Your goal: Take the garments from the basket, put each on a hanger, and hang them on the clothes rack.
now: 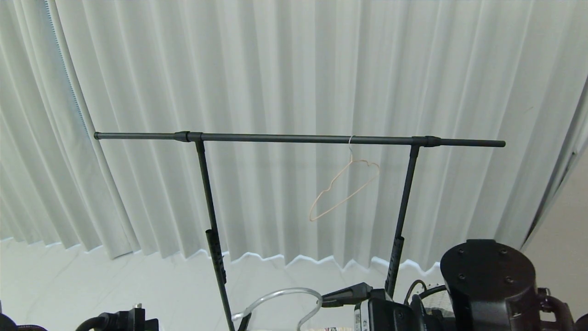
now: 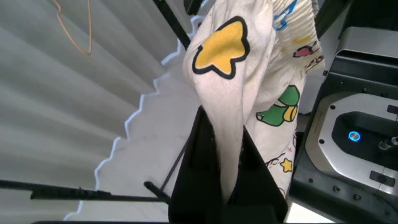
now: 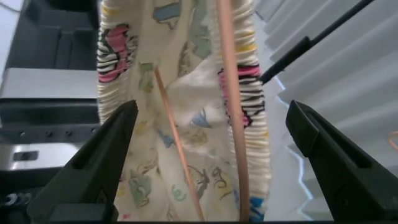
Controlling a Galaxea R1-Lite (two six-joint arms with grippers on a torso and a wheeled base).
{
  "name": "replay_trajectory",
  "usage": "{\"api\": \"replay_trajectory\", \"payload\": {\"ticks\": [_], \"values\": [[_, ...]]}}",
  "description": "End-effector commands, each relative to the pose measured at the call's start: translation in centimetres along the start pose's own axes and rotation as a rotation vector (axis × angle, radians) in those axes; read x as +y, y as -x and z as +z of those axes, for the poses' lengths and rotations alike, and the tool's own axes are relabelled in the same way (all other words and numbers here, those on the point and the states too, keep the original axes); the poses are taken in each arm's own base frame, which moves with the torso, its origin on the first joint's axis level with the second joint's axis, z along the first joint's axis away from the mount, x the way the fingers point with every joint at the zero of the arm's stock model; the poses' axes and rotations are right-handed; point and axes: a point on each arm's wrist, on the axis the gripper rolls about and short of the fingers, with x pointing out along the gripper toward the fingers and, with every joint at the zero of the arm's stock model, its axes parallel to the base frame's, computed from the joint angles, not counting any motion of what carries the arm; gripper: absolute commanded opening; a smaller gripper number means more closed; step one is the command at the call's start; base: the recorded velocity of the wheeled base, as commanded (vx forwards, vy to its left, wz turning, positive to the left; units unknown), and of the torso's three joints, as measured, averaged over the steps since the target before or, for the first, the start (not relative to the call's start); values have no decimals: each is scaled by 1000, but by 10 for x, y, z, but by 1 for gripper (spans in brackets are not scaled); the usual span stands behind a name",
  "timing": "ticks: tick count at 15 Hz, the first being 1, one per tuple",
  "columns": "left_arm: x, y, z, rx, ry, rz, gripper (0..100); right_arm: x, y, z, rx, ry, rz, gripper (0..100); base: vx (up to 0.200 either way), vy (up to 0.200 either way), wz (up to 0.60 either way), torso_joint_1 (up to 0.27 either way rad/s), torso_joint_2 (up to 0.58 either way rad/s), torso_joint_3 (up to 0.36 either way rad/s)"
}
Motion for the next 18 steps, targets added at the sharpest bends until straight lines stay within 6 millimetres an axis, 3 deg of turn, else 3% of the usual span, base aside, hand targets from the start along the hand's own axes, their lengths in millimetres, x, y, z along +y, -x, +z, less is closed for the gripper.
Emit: {"api": "replay_trajectory", "payload": {"ticks": [1, 4, 5, 11, 14, 15, 18], "values": [[-1, -3, 1, 0, -45, -6, 0, 1, 5, 1, 6, -2, 14, 100, 0, 0, 0, 0, 0, 0], [0, -6, 3, -11, -48, 0, 0, 1, 5, 0, 10, -6, 16, 100, 0, 0, 0, 0, 0, 0], [0, -7, 4, -14, -49, -1, 0, 1, 5, 0, 13, -9, 14, 0, 0, 0, 0, 0, 0, 0], [0, -7, 3, -14, -49, 1, 0, -10, 8, -3, 15, -16, -31, 0, 0, 0, 0, 0, 0, 0], [0, -8, 3, -12, -51, 0, 0, -17, 10, 0, 2, 66, -54, 0, 0, 0, 0, 0, 0, 0], [0, -8, 2, -10, -48, 1, 100, -20, 11, 1, 1, 97, -62, 0, 0, 0, 0, 0, 0, 0], [6, -8, -1, 8, -20, 42, 100, -26, 23, 7, -41, 189, -77, 0, 0, 0, 0, 0, 0, 0]]}}
